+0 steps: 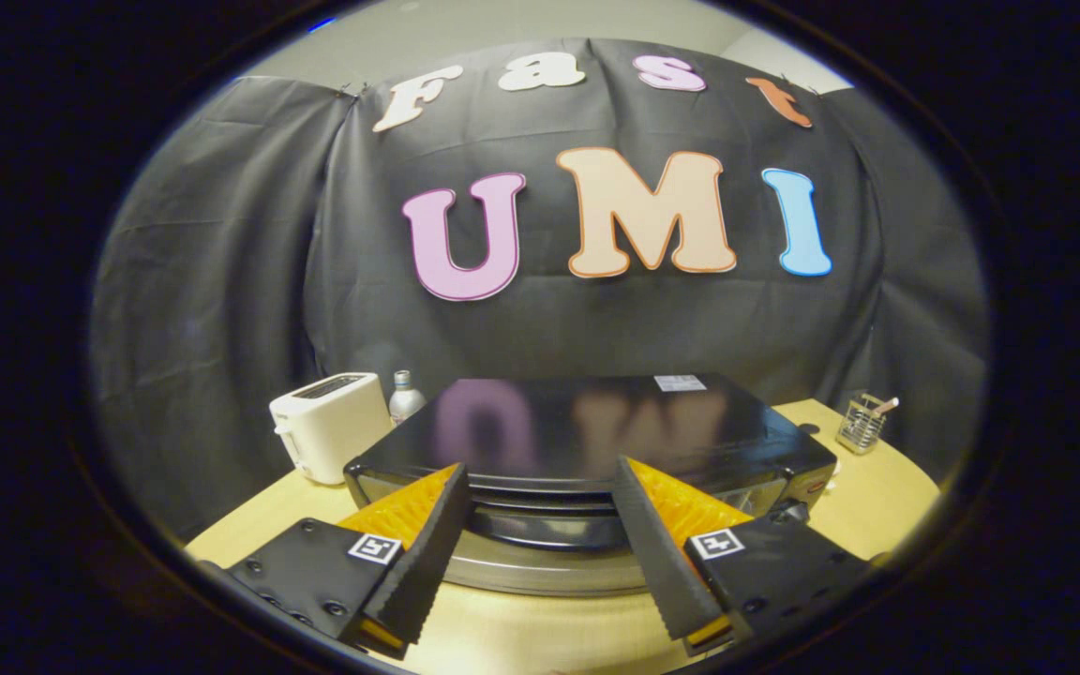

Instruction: Open the toaster oven, put the food inside, and close the toaster oven door.

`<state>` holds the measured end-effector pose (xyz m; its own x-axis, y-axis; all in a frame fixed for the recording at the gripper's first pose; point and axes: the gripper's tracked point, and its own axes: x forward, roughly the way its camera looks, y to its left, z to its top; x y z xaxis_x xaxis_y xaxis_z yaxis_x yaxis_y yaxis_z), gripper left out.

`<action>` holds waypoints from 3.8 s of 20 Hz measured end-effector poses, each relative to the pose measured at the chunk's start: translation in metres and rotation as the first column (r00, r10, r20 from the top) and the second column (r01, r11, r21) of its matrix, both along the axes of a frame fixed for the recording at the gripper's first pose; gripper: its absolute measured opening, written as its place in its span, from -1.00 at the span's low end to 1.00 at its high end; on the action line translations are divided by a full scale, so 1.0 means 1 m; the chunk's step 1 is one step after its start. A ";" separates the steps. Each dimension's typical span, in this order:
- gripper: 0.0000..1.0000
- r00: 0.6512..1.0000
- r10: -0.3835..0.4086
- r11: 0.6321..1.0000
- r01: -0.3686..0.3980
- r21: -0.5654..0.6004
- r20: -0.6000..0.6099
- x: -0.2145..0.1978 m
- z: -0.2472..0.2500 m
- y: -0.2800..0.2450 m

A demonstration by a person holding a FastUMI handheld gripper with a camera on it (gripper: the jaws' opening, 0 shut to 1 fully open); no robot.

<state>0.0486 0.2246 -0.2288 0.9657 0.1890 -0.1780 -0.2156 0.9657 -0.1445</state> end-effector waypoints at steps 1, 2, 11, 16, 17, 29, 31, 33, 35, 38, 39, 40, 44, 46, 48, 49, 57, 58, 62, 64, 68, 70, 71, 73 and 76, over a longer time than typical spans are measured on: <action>0.88 1.000 0.002 1.000 -0.002 0.015 -0.012 -0.011 -0.002 -0.001; 0.87 1.000 0.010 1.000 -0.010 0.005 -0.012 -0.015 -0.002 -0.002; 0.87 0.988 0.037 0.997 -0.046 -0.058 -0.148 -0.078 -0.031 -0.016; 0.80 0.942 0.015 1.000 -0.020 -0.013 -0.335 -0.108 -0.070 -0.036; 0.78 0.924 -0.002 1.000 0.000 -0.005 -0.383 -0.108 -0.081 -0.039; 0.69 0.789 -0.092 0.996 0.069 -0.061 -0.608 -0.113 -0.167 -0.051; 0.69 0.794 -0.079 0.997 0.054 -0.060 -0.602 -0.111 -0.167 -0.051; 0.69 0.794 -0.066 0.998 0.049 -0.045 -0.605 -0.112 -0.165 -0.049; 0.69 0.787 -0.050 0.999 0.038 -0.033 -0.615 -0.113 -0.165 -0.048; 0.68 0.781 -0.018 0.999 -0.008 -0.039 -0.625 -0.115 -0.160 -0.047; 0.68 0.778 -0.005 0.999 -0.024 -0.037 -0.629 -0.117 -0.158 -0.046; 0.68 0.773 0.012 0.999 -0.038 -0.027 -0.634 -0.119 -0.153 -0.043; 0.69 0.782 0.072 0.997 -0.072 0.025 -0.619 -0.122 -0.120 -0.034; 0.69 0.797 0.090 0.996 -0.072 0.053 -0.598 -0.122 -0.092 -0.034; 0.69 0.816 0.091 0.996 -0.061 0.072 -0.571 -0.122 -0.061 -0.044; 0.70 0.831 0.081 0.996 -0.052 0.068 -0.550 -0.120 -0.043 -0.054; 0.70 0.875 -0.122 0.992 0.092 -0.086 -0.468 -0.110 0.030 -0.175; 0.70 0.866 -0.142 0.989 0.107 -0.100 -0.479 -0.111 0.029 -0.188; 0.71 0.818 -0.206 0.977 0.143 -0.157 -0.538 -0.118 0.012 -0.232; 0.71 0.797 -0.235 0.970 0.158 -0.183 -0.557 -0.119 0.002 -0.251; 0.71 0.746 -0.257 0.966 0.180 -0.185 -0.614 -0.129 -0.024 -0.267; 0.71 0.722 -0.270 0.963 0.194 -0.188 -0.637 -0.135 -0.035 -0.273; 0.71 0.717 -0.279 0.960 0.194 -0.202 -0.638 -0.137 -0.040 -0.277; 0.71 0.705 -0.278 0.960 0.175 -0.221 -0.652 -0.142 -0.048 -0.280; 0.33 0.676 -0.240 0.971 0.160 -0.179 -0.696 -0.144 -0.060 -0.271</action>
